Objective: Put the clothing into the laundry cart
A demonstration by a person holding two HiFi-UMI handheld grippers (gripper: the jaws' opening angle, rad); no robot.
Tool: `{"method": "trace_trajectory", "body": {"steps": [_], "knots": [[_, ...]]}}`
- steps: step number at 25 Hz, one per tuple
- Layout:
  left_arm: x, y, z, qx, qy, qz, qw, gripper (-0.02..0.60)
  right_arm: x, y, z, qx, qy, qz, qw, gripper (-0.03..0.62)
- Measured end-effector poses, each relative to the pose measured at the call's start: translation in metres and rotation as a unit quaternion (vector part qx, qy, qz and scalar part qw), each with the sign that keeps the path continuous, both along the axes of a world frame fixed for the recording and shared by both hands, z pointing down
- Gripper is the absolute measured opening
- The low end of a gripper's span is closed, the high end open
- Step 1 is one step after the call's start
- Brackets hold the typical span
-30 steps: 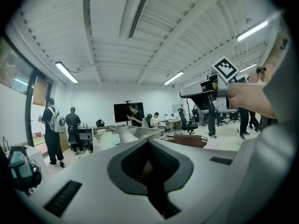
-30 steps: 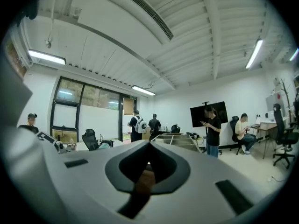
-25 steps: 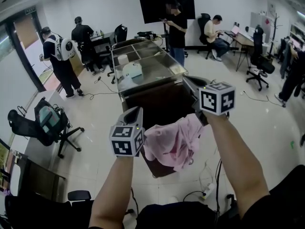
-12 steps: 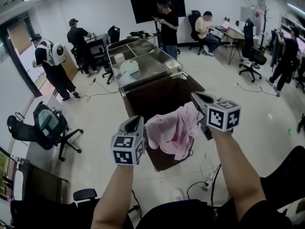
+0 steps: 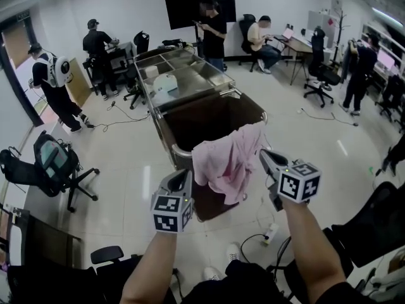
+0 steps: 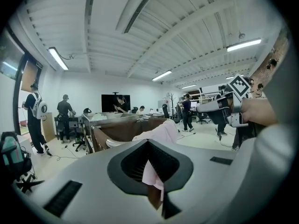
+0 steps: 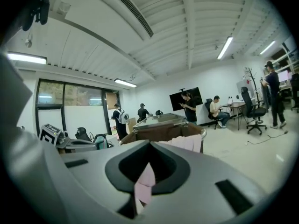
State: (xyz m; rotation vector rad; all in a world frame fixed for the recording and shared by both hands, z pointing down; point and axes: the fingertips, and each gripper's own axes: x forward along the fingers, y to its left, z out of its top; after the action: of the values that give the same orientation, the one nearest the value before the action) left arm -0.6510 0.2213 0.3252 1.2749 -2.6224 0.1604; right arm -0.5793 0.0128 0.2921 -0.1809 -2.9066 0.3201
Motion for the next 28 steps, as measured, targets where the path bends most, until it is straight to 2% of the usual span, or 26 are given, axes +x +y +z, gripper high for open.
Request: {"method": "trace_trajectory", "body": {"steps": [5, 10, 14, 19, 28], "knots": [[0.022, 0.0, 0.018, -0.001, 0.017, 0.011, 0.9998, -0.002, 0.024, 0.014, 0.023, 0.004, 0.018, -0.002, 1.0, 0.002], [0.046, -0.002, 0.037, -0.014, 0.03, 0.015, 0.9993, -0.002, 0.05, 0.031, 0.053, 0.024, 0.044, -0.027, 0.998, 0.002], [0.068, -0.005, 0.058, -0.027, 0.046, 0.017, 0.9984, -0.002, 0.068, 0.041, 0.085, 0.011, 0.075, -0.047, 0.996, 0.002], [0.08, -0.015, 0.074, -0.033, 0.061, 0.01, 0.9975, -0.002, 0.07, 0.039, 0.102, 0.005, 0.088, -0.066, 0.994, 0.002], [0.089, -0.033, 0.071, -0.034, 0.067, 0.0, 0.9972, -0.002, 0.064, 0.029, 0.101, 0.011, 0.077, -0.087, 0.993, 0.002]]}}
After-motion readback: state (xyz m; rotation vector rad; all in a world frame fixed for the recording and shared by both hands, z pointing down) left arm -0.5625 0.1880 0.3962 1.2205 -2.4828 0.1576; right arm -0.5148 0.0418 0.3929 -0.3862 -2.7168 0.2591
